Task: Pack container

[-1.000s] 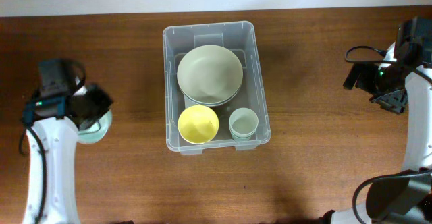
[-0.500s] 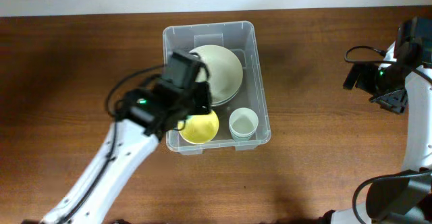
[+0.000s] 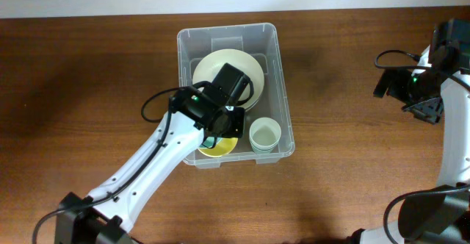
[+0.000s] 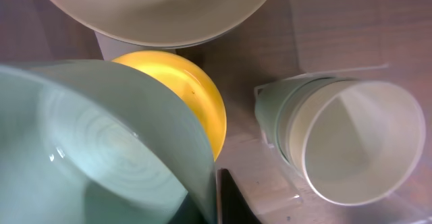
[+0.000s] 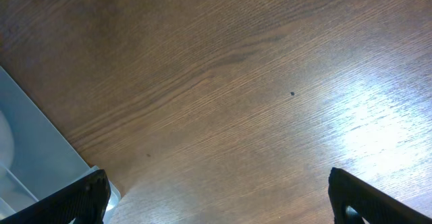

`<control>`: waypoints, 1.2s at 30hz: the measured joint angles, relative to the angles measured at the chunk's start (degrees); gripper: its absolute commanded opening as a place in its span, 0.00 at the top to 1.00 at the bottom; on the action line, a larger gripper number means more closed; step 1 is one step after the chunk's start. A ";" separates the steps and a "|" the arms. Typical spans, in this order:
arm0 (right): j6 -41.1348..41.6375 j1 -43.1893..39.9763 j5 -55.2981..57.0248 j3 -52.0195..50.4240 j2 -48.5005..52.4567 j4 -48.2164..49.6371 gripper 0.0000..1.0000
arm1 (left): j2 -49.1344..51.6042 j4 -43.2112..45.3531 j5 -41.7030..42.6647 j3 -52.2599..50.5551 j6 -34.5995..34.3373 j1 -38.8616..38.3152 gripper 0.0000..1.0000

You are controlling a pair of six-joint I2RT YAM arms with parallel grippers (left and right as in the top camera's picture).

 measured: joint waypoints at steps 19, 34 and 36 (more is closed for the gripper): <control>-0.85 0.70 0.22 0.00 -0.02 1.97 0.01 | -10.54 -1.51 -12.41 0.09 2.29 10.88 0.28; -0.90 15.08 6.08 -0.28 -4.81 22.73 0.01 | -7.91 5.84 6.54 0.96 22.25 51.12 0.01; -0.92 15.08 6.10 -0.28 -4.81 21.99 0.01 | -7.48 5.81 6.78 0.96 22.49 51.49 0.01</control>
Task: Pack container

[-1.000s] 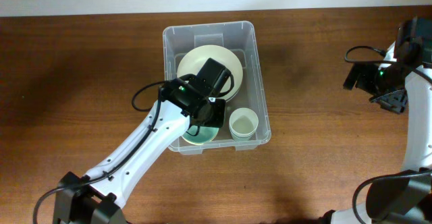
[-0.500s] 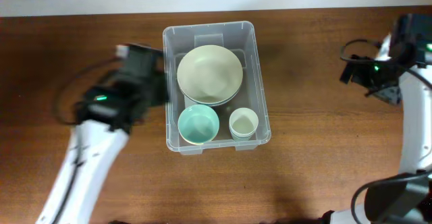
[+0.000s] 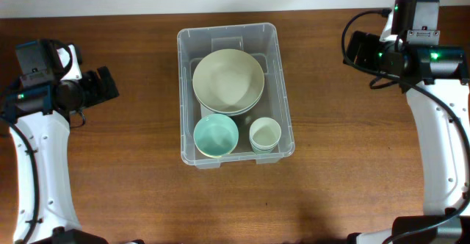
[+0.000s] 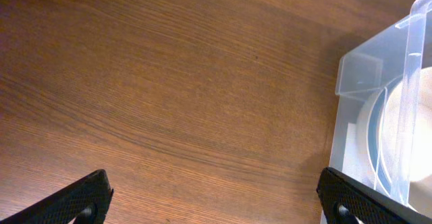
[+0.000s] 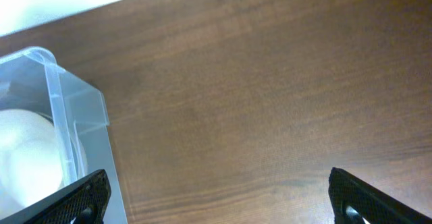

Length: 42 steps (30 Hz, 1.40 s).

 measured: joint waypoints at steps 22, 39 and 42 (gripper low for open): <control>-2.25 0.00 3.41 -31.52 -37.90 4.26 0.01 | -38.80 5.16 5.92 -18.71 5.81 -1.11 0.01; -2.25 0.00 3.85 -45.86 -48.81 5.57 0.01 | -59.14 3.26 5.95 -35.06 6.03 -7.23 0.01; -2.25 0.00 3.85 -45.86 -47.08 5.55 0.01 | -59.14 3.26 5.95 -35.06 6.03 -7.23 0.01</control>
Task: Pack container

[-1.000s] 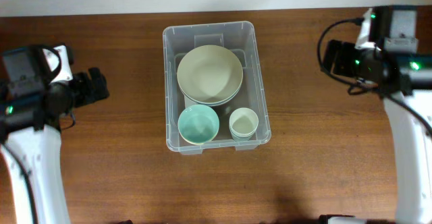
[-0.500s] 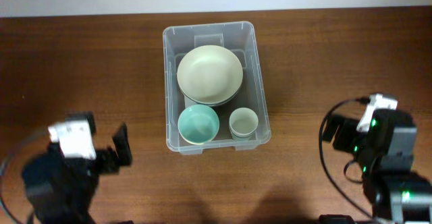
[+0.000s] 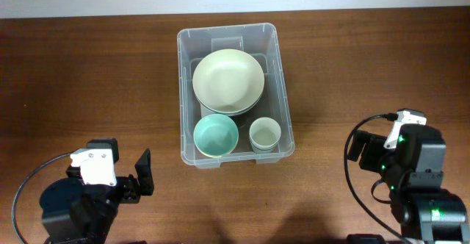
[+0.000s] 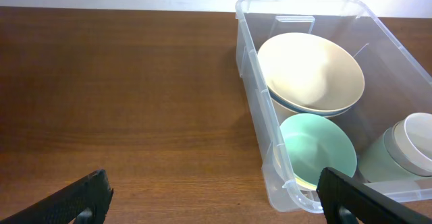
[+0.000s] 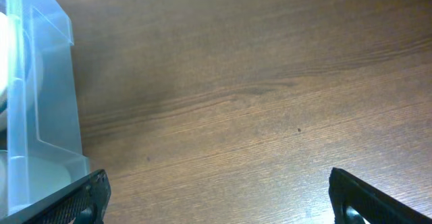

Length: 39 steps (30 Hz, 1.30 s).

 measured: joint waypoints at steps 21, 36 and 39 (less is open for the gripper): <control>0.02 0.00 -0.50 -0.35 -1.90 -4.39 0.01 | 0.00 -0.02 0.00 0.00 0.00 0.00 0.01; 0.00 1.31 -1.88 -10.05 -38.80 -8.41 0.01 | 0.00 -0.04 0.00 -0.11 0.00 0.00 0.01; 0.00 1.62 -3.32 -14.91 -43.08 -6.97 0.01 | 0.00 -0.02 0.00 -0.11 0.00 0.00 0.01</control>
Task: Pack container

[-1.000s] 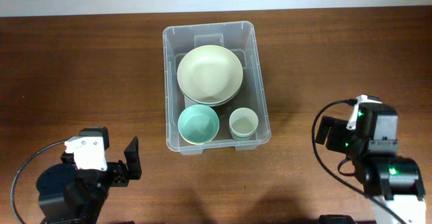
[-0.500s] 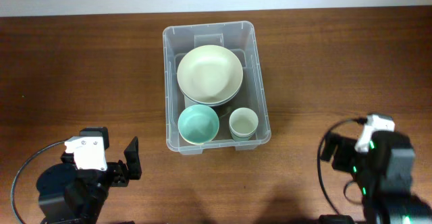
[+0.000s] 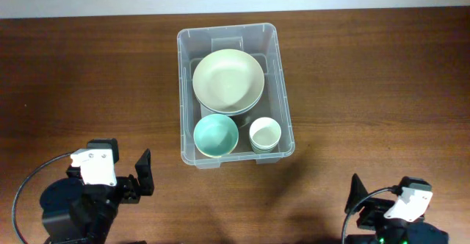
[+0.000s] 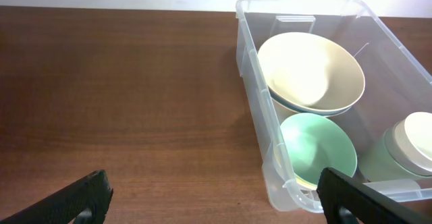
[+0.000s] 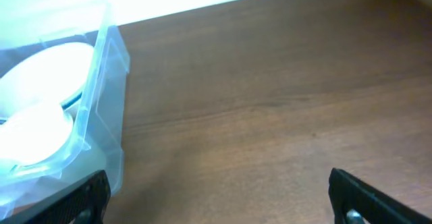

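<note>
The clear plastic container (image 3: pixel 283 90) stands at the table's middle back. Inside lie a large cream bowl (image 3: pixel 228 80), a mint bowl (image 3: pixel 216 136) with a yellow rim showing beneath it in the left wrist view, and stacked pale cups (image 3: pixel 265 134). My left gripper (image 4: pixel 216 204) is open and empty over bare wood, left of and in front of the container (image 4: pixel 260 126). My right gripper (image 5: pixel 217 204) is open and empty, to the front right of the container (image 5: pixel 111 96).
The left arm (image 3: pixel 88 192) is folded at the front left edge of the wooden table (image 3: pixel 382 67). The right arm (image 3: pixel 389 214) is folded at the front right edge, partly out of frame.
The right arm has drawn back from the lower right of the table to its front edge, and its camera now faces the container. The left arm and the dishes have not moved.
First my left gripper held the mint bowl inside the container over the yellow bowl, the right arm off to the right. Then the mint bowl lay in the container and both grippers were open out at the sides. Later both arms were folded at the front.
</note>
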`<control>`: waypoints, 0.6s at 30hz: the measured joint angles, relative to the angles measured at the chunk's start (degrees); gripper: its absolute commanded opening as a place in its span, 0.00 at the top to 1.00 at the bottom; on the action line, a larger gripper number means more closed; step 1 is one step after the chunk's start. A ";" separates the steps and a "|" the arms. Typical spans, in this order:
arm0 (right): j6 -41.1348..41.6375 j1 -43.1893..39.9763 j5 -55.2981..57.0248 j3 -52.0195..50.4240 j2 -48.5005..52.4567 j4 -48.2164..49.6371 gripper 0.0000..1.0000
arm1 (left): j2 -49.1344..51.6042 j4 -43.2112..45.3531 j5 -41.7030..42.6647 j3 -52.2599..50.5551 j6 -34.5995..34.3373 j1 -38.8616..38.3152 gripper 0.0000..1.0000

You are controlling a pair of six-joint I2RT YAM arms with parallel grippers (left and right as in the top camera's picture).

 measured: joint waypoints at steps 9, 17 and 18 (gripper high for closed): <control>-2.75 0.07 -4.09 -14.58 -1.09 28.81 0.01 | 0.00 -0.04 0.00 -0.04 0.15 0.00 0.01; -11.02 0.11 -7.78 -30.91 -1.11 57.11 0.01 | 0.00 -0.04 0.00 -0.04 0.17 0.00 0.01; -11.93 0.11 -7.98 -33.64 -1.11 60.81 0.01 | 0.00 0.00 0.00 -0.04 0.17 0.00 0.01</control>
